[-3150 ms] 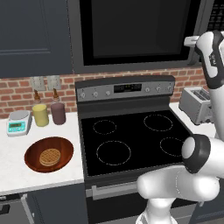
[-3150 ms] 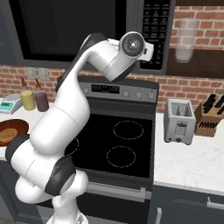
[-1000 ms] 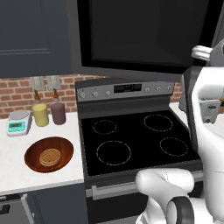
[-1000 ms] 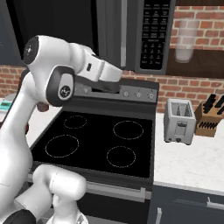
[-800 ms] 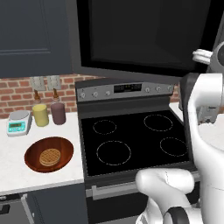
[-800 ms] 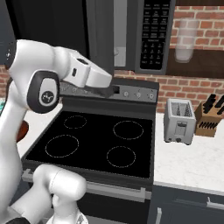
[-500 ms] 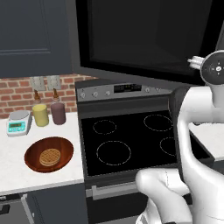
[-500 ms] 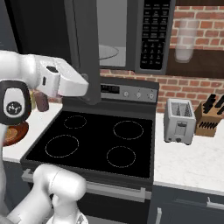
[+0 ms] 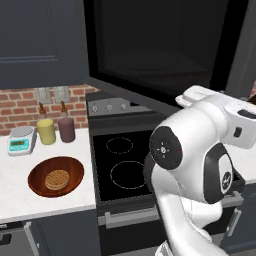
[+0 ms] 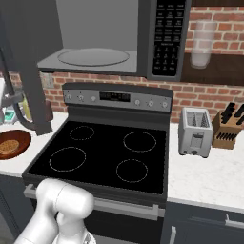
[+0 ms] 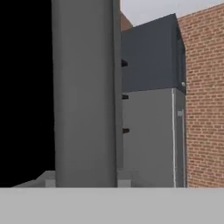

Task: Open the microwave, place the bowl with waffle inside the microwave, then close the microwave door and turn it on.

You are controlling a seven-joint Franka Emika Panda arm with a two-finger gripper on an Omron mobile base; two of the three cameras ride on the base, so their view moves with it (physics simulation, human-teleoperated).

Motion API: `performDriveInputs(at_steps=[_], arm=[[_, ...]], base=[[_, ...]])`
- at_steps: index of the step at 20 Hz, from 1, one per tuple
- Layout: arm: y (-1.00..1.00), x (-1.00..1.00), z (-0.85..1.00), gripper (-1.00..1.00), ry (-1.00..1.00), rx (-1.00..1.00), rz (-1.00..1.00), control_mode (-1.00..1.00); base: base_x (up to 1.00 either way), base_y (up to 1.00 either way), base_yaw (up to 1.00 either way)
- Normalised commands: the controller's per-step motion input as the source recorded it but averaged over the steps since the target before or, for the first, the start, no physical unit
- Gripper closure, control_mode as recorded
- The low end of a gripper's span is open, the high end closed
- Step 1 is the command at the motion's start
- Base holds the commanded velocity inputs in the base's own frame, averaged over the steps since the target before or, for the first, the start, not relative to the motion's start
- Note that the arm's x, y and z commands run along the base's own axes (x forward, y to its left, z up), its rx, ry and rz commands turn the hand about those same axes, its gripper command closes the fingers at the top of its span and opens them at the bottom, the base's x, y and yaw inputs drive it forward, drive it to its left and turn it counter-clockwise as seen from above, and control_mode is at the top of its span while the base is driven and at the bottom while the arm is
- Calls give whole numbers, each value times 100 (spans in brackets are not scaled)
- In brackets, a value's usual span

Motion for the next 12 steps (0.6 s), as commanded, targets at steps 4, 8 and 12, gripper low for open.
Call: performDriveInputs(at_steps=[4,8,12], arm=[[100,-100,-31,100,-25,-30,-9,-100],[96,-67,-38,100,-3,-21,-2,-100],[72,-3,-41,100,1,-14,0,-100]], base=[[0,0,0],[0,0,0],[0,0,0]])
